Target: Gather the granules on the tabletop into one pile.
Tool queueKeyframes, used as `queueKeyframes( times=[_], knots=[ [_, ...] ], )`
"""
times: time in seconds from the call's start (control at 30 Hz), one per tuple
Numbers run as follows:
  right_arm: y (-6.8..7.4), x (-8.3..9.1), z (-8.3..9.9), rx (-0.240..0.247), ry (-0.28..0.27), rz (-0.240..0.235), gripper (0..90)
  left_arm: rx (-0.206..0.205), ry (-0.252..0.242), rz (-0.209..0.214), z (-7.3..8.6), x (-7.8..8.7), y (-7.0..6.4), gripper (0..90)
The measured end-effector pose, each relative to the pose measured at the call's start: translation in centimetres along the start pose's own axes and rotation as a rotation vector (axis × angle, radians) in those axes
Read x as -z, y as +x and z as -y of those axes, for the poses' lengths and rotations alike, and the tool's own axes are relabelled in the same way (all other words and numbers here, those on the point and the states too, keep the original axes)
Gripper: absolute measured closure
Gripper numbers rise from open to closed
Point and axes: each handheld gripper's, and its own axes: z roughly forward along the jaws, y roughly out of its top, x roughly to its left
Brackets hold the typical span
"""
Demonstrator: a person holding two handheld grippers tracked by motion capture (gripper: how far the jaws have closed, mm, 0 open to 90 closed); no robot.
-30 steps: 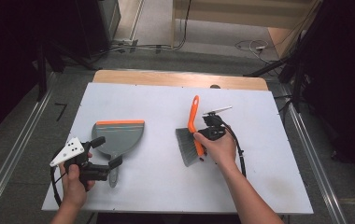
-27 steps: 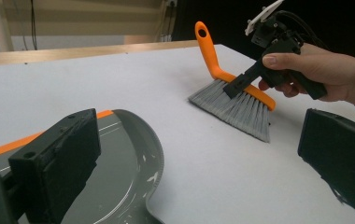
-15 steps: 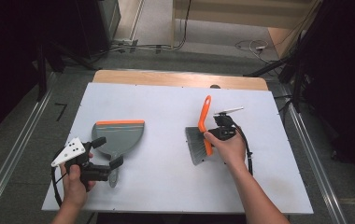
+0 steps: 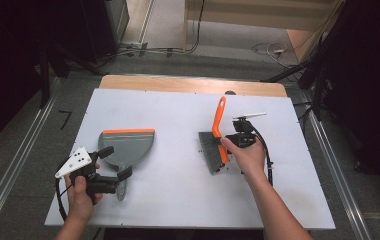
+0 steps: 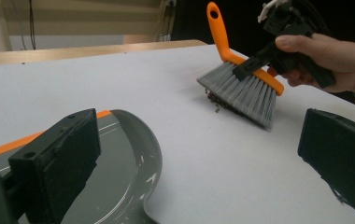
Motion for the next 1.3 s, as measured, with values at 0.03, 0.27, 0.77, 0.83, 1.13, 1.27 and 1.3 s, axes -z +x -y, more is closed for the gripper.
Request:
queueKeyframes(
  times=[0.03, 0.27, 0.77, 0.83, 1.13, 1.27, 1.3],
  knots=[
    [0.5, 0.1, -0.2, 0.01, -0.001, -0.012, 68.7, 0.0, 0.001, 0.0, 0.0, 0.0, 0.0, 0.0],
    [3.2, -2.1, -1.2, 0.031, 0.051, -0.05, 68.8, -0.004, 0.002, 0.003, 0.0, -0.1, 0.0, 0.0],
    [-0.4, -3.6, -1.6, -0.069, 0.101, 0.051, 68.0, 0.001, -0.002, -0.001, 0.0, 0.2, 0.1, 0.0],
    [-0.9, -3.1, -1.5, -0.07, 0.096, 0.062, 67.9, 0.001, -0.002, -0.002, 0.0, 0.2, 0.0, 0.0],
    [-1.6, -0.4, -1.4, -0.011, 0.04, -0.041, 68.6, 0.0, 0.004, -0.003, 0.1, 0.0, 0.0, 0.0],
    [0.2, 1.6, -1.8, 0.106, 0.043, -0.087, 68.6, 0.002, 0.005, 0.0, 0.1, -0.2, 0.0, 0.0],
    [0.7, 2.2, -1.8, 0.155, 0.042, -0.072, 68.6, 0.002, 0.006, 0.0, 0.1, -0.2, 0.0, 0.0]
  ],
)
